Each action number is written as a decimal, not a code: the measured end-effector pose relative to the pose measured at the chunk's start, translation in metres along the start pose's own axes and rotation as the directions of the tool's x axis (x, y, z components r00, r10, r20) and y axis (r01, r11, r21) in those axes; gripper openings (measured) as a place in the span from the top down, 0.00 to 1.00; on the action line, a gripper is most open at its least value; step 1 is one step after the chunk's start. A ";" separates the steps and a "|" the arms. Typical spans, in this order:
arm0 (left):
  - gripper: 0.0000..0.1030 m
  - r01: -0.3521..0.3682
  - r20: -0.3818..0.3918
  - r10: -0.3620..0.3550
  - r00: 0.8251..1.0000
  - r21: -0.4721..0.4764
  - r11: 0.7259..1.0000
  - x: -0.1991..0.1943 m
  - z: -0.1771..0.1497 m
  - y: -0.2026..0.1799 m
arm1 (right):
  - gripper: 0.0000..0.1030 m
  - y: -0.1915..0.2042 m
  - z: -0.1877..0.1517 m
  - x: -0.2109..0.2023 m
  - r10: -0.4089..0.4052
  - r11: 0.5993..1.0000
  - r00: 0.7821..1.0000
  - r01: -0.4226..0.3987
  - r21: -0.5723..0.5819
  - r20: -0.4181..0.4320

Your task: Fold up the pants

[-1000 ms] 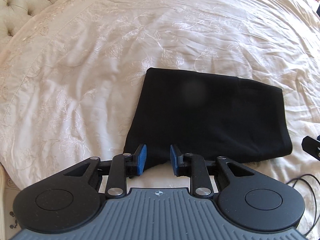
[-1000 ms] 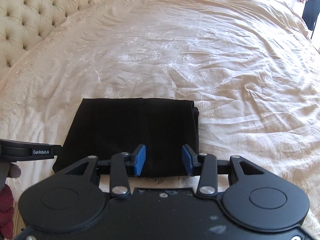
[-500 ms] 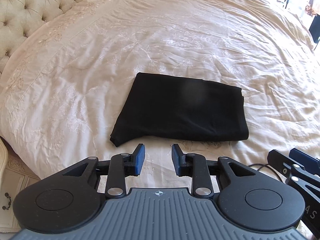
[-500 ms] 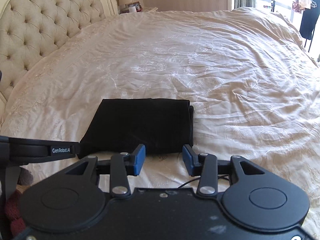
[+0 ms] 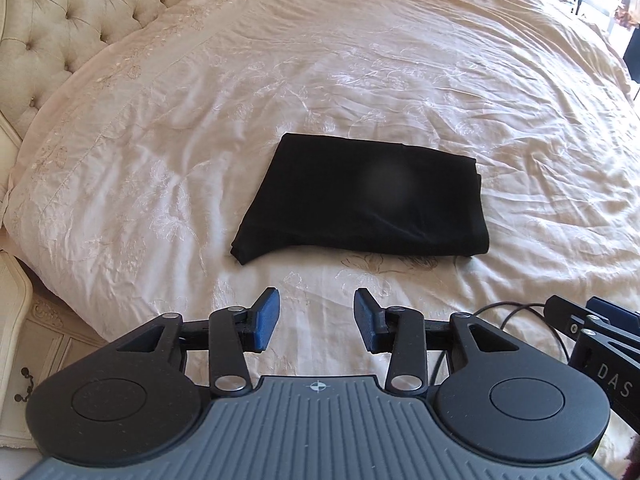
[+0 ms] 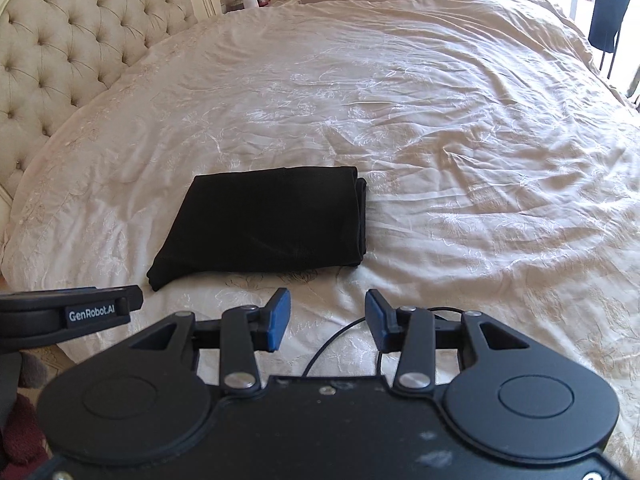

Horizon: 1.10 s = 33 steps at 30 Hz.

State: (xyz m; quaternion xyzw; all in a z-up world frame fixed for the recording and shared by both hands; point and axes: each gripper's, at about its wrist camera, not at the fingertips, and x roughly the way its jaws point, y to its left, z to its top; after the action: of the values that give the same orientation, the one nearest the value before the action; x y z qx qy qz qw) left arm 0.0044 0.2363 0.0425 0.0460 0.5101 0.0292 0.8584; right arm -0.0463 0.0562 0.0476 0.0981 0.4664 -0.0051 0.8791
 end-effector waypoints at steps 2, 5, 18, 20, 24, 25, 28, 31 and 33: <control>0.61 -0.003 -0.004 0.003 1.000 0.007 1.000 0.000 -0.003 -0.002 | 0.57 -0.002 -0.002 -0.001 -0.008 1.000 1.000 0.008 0.000 -0.005; 0.61 0.005 -0.006 -0.004 1.000 0.017 1.000 -0.002 -0.007 -0.006 | 0.57 -0.005 -0.004 -0.002 -0.018 1.000 1.000 0.018 0.006 -0.013; 0.61 0.006 -0.006 -0.005 1.000 0.070 0.998 -0.008 -0.019 -0.022 | 0.57 -0.009 -0.012 -0.007 -0.074 0.997 0.996 0.074 -0.011 -0.042; 0.61 0.009 -0.007 -0.008 1.000 0.073 0.997 -0.009 -0.020 -0.023 | 0.57 -0.011 -0.013 -0.007 -0.080 0.997 0.996 0.080 -0.009 -0.044; 0.61 0.008 -0.002 -0.008 1.000 0.078 0.997 -0.012 -0.023 -0.025 | 0.57 -0.014 -0.015 -0.008 -0.085 0.996 0.995 0.085 -0.005 -0.050; 0.61 0.009 -0.002 -0.009 1.000 0.079 0.997 -0.012 -0.024 -0.025 | 0.57 -0.014 -0.016 -0.008 -0.084 0.996 0.995 0.084 -0.003 -0.052; 0.61 0.011 -0.005 -0.011 1.000 0.079 0.997 -0.013 -0.027 -0.025 | 0.57 -0.015 -0.018 -0.008 -0.082 0.997 0.995 0.082 0.001 -0.056; 0.61 0.009 -0.007 -0.008 1.000 0.080 0.997 -0.014 -0.029 -0.027 | 0.57 -0.016 -0.020 -0.010 -0.080 0.997 0.995 0.080 -0.001 -0.055; 0.61 0.007 -0.008 -0.007 1.000 0.083 0.997 -0.014 -0.030 -0.029 | 0.57 -0.016 -0.020 -0.009 -0.080 0.997 0.995 0.080 0.001 -0.056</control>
State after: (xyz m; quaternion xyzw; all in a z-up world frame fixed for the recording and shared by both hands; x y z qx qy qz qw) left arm -0.0287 0.2075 0.0371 0.0799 0.5143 0.0051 0.8538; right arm -0.0698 0.0432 0.0416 0.0808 0.4943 -0.0383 0.8647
